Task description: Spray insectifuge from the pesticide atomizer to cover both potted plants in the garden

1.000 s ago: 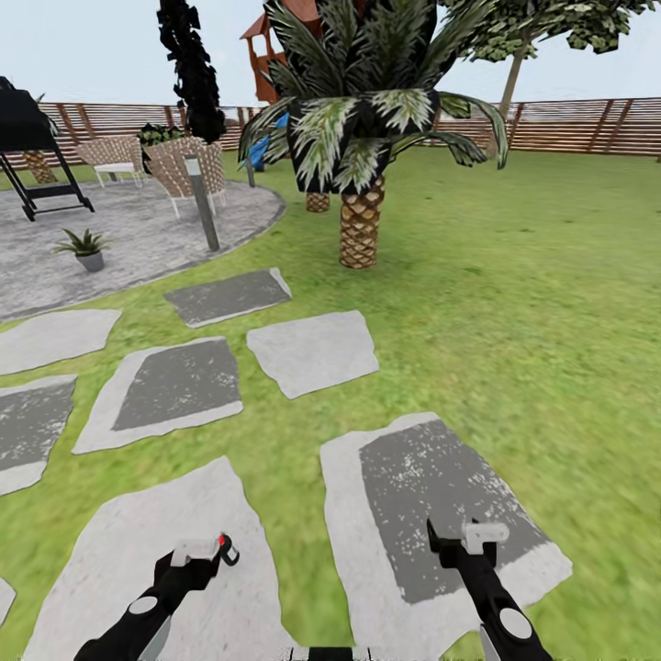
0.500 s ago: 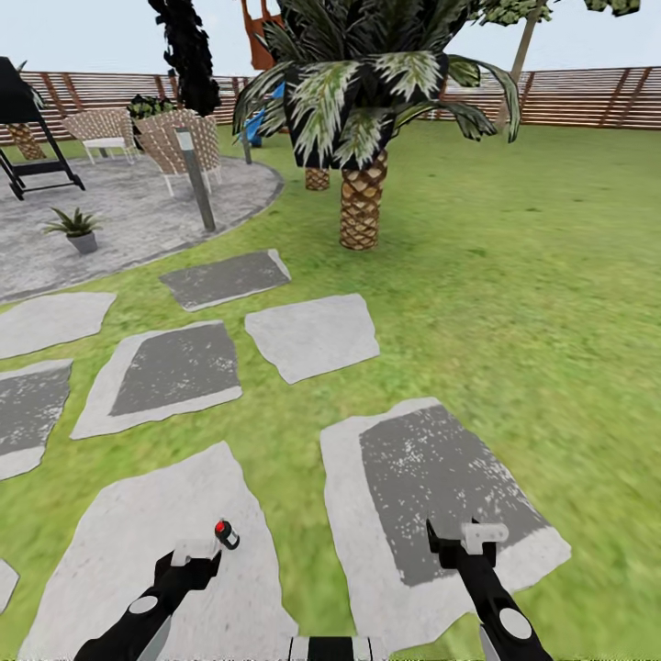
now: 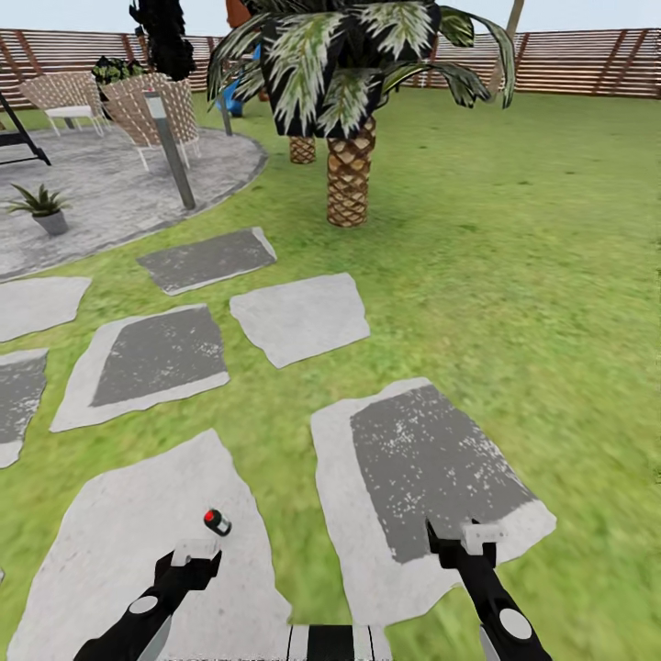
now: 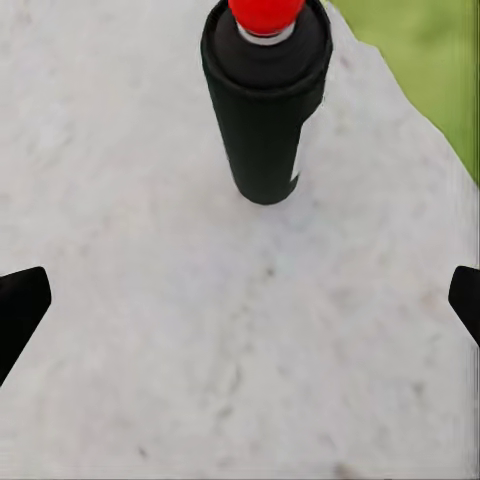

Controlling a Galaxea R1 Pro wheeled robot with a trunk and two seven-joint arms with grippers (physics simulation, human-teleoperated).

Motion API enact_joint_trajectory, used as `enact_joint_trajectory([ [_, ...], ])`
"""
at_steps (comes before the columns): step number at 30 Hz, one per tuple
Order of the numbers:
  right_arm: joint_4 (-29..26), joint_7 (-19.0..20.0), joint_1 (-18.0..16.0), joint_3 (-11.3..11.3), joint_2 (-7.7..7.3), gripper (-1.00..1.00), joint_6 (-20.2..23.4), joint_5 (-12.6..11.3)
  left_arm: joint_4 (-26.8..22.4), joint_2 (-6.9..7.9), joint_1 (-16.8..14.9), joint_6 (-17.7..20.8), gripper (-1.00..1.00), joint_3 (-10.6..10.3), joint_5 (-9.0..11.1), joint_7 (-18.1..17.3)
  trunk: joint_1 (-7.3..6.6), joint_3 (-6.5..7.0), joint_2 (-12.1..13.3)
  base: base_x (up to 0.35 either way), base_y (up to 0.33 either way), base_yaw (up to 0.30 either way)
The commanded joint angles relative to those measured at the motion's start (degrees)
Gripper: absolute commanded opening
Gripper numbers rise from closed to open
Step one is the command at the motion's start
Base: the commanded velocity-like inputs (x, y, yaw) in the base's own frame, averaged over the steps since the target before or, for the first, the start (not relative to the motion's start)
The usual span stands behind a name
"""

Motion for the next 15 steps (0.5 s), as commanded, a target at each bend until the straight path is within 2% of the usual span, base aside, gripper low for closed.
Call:
enact_joint_trajectory([
  [1, 0.04, -0.03, -0.03, 0.01, 0.00, 1.00, -0.15, -0.02, 0.03, 0.01, -0.02, -0.17, 1.00, 0.08, -0.05, -0.22, 0.01, -0.34, -0.03, 0.000, 0.000, -0.179],
  [4, -0.01, -0.03, -0.03, 0.01, 0.00, 1.00, -0.17, -0.02, 0.03, 0.01, -0.02, -0.17, 1.00, 0.05, -0.04, -0.22, 0.09, -1.22, -0.07, 0.000, 0.000, -0.180],
  [6, -0.05, -0.03, -0.03, 0.01, 0.00, 1.00, -0.17, -0.02, 0.03, 0.01, -0.02, -0.17, 1.00, -0.06, -0.06, -0.29, 0.09, -1.28, -0.07, 0.000, 0.000, -0.081],
  [10, -0.05, -0.03, -0.03, 0.01, 0.00, 1.00, -0.17, -0.02, 0.03, 0.01, -0.02, -0.23, 1.00, -1.57, -0.10, -0.23, 0.09, -1.29, -0.07, 0.006, 0.000, -0.009],
  [15, -0.05, -0.03, -0.03, 0.01, 0.00, 1.00, -0.17, -0.02, 0.05, 0.03, -0.02, -0.30, 1.00, -2.04, -0.03, -0.18, 0.09, -1.29, -0.07, 0.217, 0.000, -0.001],
])
